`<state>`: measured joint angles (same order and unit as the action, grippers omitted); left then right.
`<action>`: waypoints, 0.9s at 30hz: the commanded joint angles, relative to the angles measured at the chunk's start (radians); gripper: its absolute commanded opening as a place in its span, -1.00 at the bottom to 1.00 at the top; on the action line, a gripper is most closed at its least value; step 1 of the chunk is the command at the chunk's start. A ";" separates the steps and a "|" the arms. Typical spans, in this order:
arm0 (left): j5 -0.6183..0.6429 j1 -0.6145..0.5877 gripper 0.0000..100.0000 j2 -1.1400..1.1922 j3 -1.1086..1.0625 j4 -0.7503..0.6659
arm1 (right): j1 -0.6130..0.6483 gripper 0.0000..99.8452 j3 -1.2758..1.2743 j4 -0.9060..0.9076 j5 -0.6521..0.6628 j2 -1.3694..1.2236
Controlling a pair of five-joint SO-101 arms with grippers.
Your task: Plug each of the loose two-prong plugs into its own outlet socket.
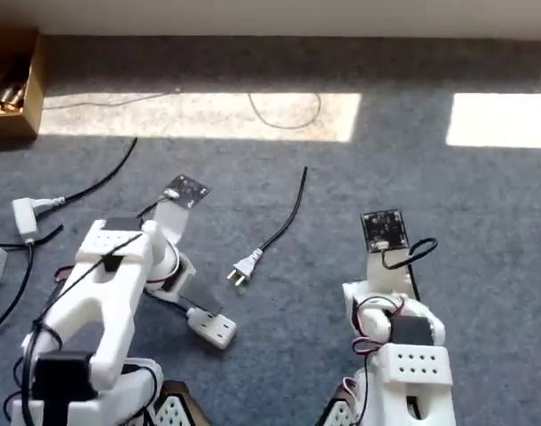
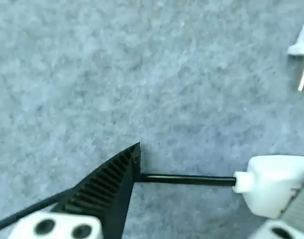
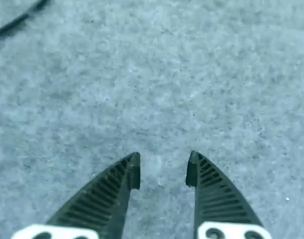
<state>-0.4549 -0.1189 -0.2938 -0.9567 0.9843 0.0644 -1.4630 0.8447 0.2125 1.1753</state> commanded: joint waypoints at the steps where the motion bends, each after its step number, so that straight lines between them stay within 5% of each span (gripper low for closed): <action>1: -0.017 -0.079 -0.13 -0.157 -0.019 -0.009 | 0.001 -0.68 0.139 -0.012 0.008 -0.145; 10: -0.034 -0.142 -0.13 -0.466 0.031 0.130 | 0.180 -0.68 0.404 0.116 -0.043 -0.447; 12: -0.203 -0.104 -0.13 -0.536 0.030 0.230 | 0.162 -0.68 0.401 0.114 -0.046 -0.467; 16: -0.789 -0.056 -0.13 -0.696 -0.013 0.479 | 0.081 -0.68 0.343 0.038 -0.049 -0.483; 20: -1.043 0.047 -0.13 -0.828 -0.170 0.404 | 0.051 -0.68 0.266 -0.048 -0.044 -0.486; 27: -0.948 0.343 -0.13 -0.789 -0.329 0.135 | 0.050 -0.68 0.243 -0.056 -0.044 -0.486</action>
<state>-1.3725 0.1389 -1.1055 -1.2651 1.2252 0.1258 -1.2206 0.8048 0.1711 0.6920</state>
